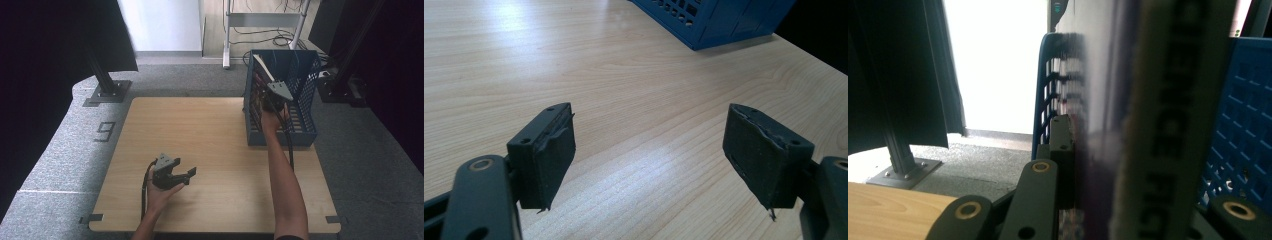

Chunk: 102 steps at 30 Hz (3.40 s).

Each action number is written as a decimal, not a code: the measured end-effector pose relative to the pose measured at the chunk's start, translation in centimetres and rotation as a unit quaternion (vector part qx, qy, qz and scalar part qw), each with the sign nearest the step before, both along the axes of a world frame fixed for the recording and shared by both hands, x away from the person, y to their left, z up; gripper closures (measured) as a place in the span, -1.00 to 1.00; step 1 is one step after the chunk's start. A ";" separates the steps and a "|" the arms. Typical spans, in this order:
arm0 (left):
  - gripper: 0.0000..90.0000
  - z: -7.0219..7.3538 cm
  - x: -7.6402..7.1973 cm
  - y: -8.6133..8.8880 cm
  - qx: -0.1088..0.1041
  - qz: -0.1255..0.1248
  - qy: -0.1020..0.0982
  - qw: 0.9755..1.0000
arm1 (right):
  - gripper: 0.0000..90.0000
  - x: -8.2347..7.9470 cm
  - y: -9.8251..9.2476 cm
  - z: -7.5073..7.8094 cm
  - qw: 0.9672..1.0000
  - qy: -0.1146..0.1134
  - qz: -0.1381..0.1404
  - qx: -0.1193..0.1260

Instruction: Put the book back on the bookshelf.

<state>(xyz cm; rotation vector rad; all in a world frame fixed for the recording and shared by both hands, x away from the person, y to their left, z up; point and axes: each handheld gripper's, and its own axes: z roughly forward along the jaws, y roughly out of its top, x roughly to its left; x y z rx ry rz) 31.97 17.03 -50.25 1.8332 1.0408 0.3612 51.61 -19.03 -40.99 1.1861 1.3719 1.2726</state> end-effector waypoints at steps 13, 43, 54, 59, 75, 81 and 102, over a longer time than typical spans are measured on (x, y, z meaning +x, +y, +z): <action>-0.53 0.1 -0.2 -0.3 0.004 -0.001 -0.002 1.000 | 0.79 -1.4 0.0 -1.6 1.000 0.015 0.004 -0.003; -0.53 0.0 -0.3 -0.4 0.004 0.000 -0.006 1.000 | 0.82 -0.9 -0.5 -1.4 0.999 0.024 -0.032 -0.011; -0.53 -0.1 0.0 0.1 0.001 0.004 -0.002 1.000 | 0.82 1.1 0.1 -1.7 0.999 0.011 -0.042 -0.007; -0.53 -0.1 0.1 0.3 -0.001 0.005 -0.002 1.000 | 0.82 1.5 1.0 -2.1 0.999 0.008 -0.037 -0.010; -0.53 0.1 -0.1 0.0 -0.003 0.001 -0.006 1.000 | 0.48 0.5 2.0 -2.5 0.998 0.020 0.038 -0.045; -0.53 0.2 -0.2 -0.1 0.000 -0.001 -0.008 1.000 | 0.44 -0.6 1.6 -2.8 0.996 0.026 0.064 -0.055; -0.53 0.0 -0.1 -0.1 0.001 0.002 -0.006 1.000 | 0.49 0.5 0.6 -3.2 0.996 0.028 0.061 -0.065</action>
